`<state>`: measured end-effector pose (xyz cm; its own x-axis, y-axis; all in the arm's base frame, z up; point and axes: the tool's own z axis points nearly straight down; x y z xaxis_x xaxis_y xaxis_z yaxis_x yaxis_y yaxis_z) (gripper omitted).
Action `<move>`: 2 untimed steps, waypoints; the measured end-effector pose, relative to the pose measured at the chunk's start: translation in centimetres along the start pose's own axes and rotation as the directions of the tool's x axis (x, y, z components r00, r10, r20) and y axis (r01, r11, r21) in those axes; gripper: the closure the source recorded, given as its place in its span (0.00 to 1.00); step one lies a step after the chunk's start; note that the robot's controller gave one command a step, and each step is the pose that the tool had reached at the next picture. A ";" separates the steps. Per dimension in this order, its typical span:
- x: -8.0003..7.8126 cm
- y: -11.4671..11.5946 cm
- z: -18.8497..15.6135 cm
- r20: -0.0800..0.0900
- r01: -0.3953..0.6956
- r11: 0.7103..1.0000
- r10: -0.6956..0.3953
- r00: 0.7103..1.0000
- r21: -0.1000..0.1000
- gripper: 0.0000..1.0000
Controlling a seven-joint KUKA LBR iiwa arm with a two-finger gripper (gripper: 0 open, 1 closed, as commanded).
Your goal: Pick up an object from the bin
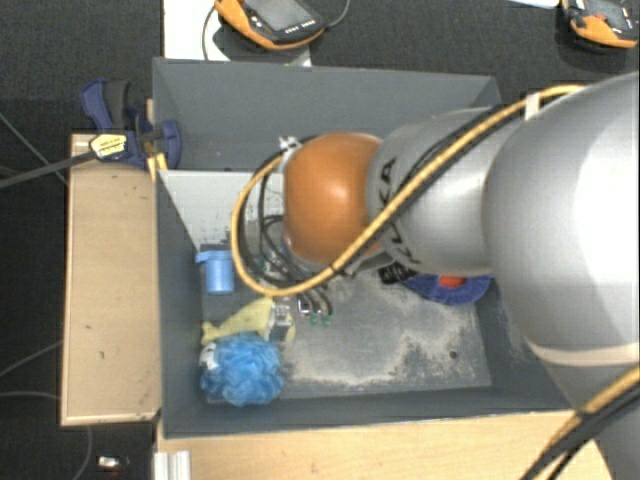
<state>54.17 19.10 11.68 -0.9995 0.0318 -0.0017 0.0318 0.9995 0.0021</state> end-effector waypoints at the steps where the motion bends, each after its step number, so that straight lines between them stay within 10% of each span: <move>1: 0.0 -1.0 3.2 0.005 -0.073 0.997 0.073 0.997 -0.003 0.00; 2: 0.1 -1.0 4.6 0.003 -0.169 0.986 0.169 0.986 -0.004 1.00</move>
Offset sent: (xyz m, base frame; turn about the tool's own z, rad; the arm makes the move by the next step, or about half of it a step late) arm -0.0022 -0.0091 -0.0468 0.1683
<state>54.00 18.16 7.07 -0.9796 0.2007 -0.0048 0.2007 0.9796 0.0060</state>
